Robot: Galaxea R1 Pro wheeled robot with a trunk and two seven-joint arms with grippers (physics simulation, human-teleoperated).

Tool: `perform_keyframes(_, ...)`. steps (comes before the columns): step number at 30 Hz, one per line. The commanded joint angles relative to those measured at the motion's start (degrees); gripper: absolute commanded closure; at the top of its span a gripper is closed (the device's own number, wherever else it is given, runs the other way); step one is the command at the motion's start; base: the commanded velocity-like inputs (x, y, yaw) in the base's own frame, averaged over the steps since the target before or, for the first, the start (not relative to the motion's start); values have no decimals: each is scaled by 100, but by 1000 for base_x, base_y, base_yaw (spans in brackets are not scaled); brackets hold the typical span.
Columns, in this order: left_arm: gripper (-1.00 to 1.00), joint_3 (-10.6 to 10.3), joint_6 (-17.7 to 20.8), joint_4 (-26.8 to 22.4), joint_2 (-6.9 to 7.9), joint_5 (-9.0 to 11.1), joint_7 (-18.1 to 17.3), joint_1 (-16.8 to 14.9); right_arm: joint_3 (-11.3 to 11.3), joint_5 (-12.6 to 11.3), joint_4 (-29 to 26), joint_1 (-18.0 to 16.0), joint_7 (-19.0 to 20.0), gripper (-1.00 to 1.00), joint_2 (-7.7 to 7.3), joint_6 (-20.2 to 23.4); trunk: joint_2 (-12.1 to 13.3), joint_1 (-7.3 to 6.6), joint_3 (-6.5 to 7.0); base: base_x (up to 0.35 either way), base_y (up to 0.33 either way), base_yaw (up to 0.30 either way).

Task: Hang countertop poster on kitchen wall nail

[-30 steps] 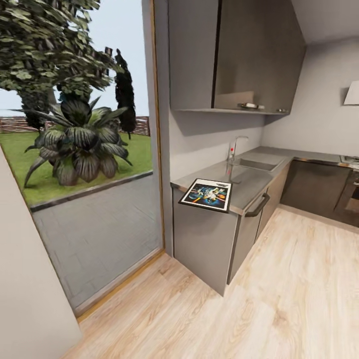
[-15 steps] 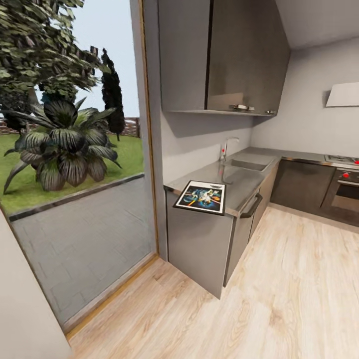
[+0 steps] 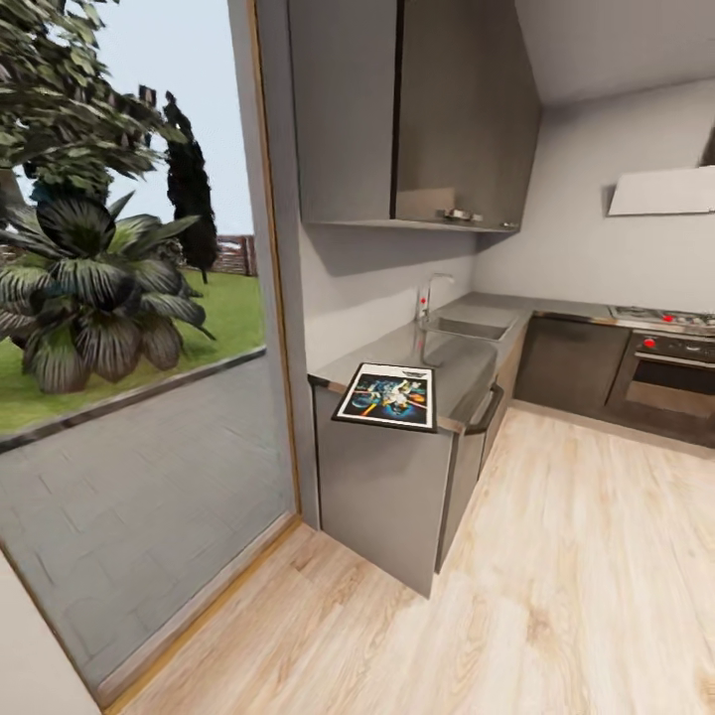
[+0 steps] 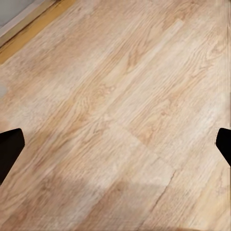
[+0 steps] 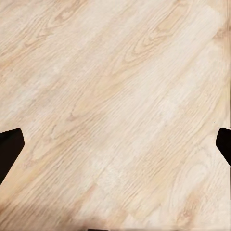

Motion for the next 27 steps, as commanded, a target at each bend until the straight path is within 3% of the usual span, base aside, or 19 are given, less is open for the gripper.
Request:
perform_keyframes(1,-100,16,-8,-8,-5,-4,0,2,3,46,5,-4,-2,-100,-1,-14,-3,0,-2,7,70,-262)
perform_keyframes(27,-100,18,-8,-8,4,-5,0,2,3,46,5,-4,-2,-100,-1,-14,-3,0,66,1,275,-266)
